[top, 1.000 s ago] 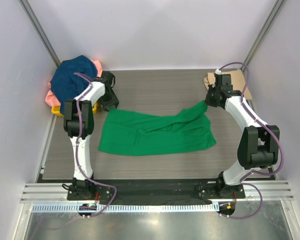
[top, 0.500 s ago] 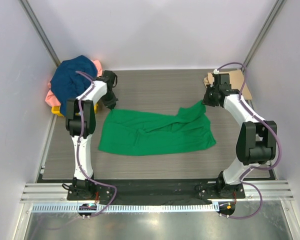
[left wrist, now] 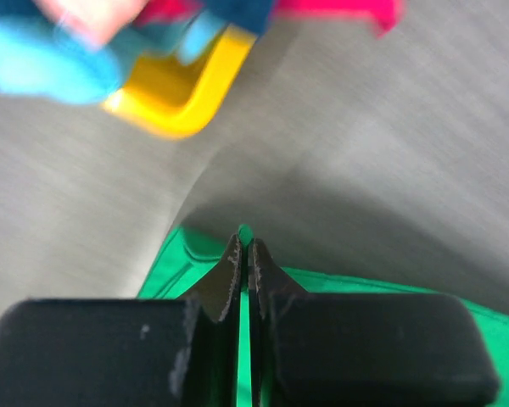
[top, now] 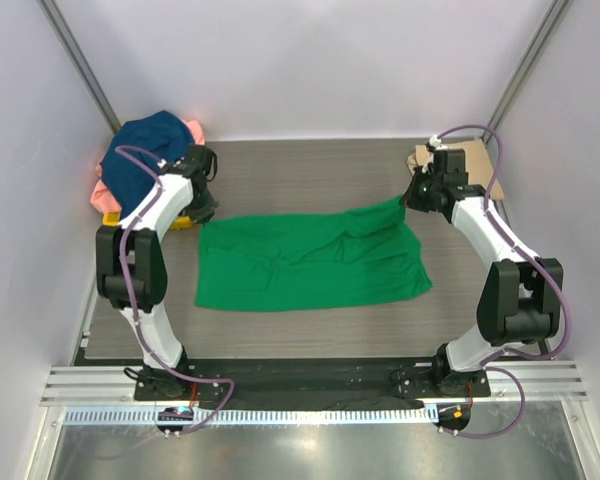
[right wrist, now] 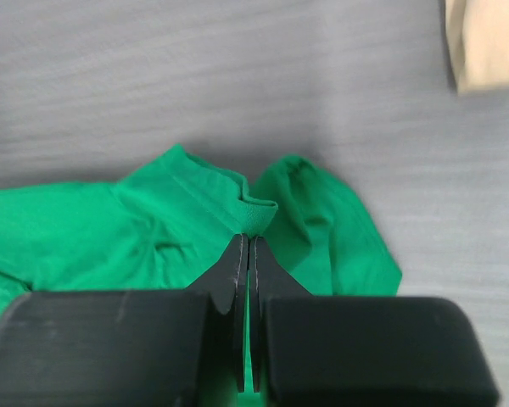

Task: Fold and stack the t-shirts
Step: Fold the tshirt

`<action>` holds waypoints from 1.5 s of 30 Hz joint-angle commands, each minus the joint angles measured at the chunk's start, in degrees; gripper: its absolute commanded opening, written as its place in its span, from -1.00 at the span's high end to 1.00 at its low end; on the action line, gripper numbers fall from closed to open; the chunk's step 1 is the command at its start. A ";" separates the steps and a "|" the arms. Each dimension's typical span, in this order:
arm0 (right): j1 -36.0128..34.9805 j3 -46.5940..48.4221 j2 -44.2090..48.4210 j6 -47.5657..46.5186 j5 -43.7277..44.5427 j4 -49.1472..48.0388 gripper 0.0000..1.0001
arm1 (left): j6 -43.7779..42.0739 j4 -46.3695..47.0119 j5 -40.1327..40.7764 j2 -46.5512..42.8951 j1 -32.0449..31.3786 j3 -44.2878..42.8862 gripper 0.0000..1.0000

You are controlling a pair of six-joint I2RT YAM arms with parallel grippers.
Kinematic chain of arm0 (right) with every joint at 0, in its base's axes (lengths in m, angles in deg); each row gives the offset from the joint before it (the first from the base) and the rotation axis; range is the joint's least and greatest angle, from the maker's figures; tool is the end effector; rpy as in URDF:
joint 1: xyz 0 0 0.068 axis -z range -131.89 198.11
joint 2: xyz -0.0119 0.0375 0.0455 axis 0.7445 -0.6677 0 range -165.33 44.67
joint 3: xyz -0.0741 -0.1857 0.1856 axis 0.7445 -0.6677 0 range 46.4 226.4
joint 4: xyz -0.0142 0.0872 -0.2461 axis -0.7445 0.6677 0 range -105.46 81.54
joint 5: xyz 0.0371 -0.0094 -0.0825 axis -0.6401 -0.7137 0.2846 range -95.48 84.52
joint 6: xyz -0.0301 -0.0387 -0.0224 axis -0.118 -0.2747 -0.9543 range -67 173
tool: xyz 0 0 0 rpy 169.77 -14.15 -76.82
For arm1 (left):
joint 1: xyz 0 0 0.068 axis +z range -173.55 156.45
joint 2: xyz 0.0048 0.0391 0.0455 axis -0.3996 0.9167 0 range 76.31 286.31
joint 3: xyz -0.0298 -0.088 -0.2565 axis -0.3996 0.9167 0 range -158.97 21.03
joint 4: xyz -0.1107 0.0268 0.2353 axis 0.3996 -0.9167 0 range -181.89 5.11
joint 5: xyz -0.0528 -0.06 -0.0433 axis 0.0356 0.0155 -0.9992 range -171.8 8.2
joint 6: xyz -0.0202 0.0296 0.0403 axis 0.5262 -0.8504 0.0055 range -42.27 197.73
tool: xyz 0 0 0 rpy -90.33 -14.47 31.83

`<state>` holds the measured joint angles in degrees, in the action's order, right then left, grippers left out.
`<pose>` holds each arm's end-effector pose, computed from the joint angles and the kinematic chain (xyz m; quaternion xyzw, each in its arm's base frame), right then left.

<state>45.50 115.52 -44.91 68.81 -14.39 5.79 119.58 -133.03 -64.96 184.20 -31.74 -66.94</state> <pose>0.3495 0.0214 0.2754 0.0730 0.9074 0.1353 0.3912 0.3896 -0.0456 0.2374 -0.3079 0.9215 0.0507 0.2313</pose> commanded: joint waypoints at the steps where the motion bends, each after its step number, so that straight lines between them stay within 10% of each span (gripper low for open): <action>1: -0.20 -3.20 4.23 1.41 1.16 -1.74 0.98 | 2.62 4.63 2.14 -5.23 0.36 6.30 0.99; 19: -0.11 -20.07 18.21 13.62 16.27 0.01 0.97 | 4.12 6.65 5.04 -17.54 0.45 20.01 0.97; 24: -0.02 -25.08 18.56 21.36 20.07 1.77 -0.33 | 4.82 7.88 5.83 -23.33 0.54 26.25 0.14; 25: 0.06 -25.26 18.83 23.02 19.98 1.77 -0.45 | 5.00 8.06 6.10 -24.04 0.45 26.87 -0.31; 28: -0.11 -25.27 20.93 23.82 19.19 0.98 -0.53 | 4.65 8.33 7.41 -26.76 0.45 28.02 -0.57; 45: -12.15 -20.71 -2.33 30.95 11.98 -7.02 -0.54 | 4.30 17.02 -2.33 -12.20 -11.68 29.69 -0.40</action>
<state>33.22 91.74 -41.89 98.02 -2.34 2.30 123.82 -118.74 -64.61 169.93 -42.43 -38.17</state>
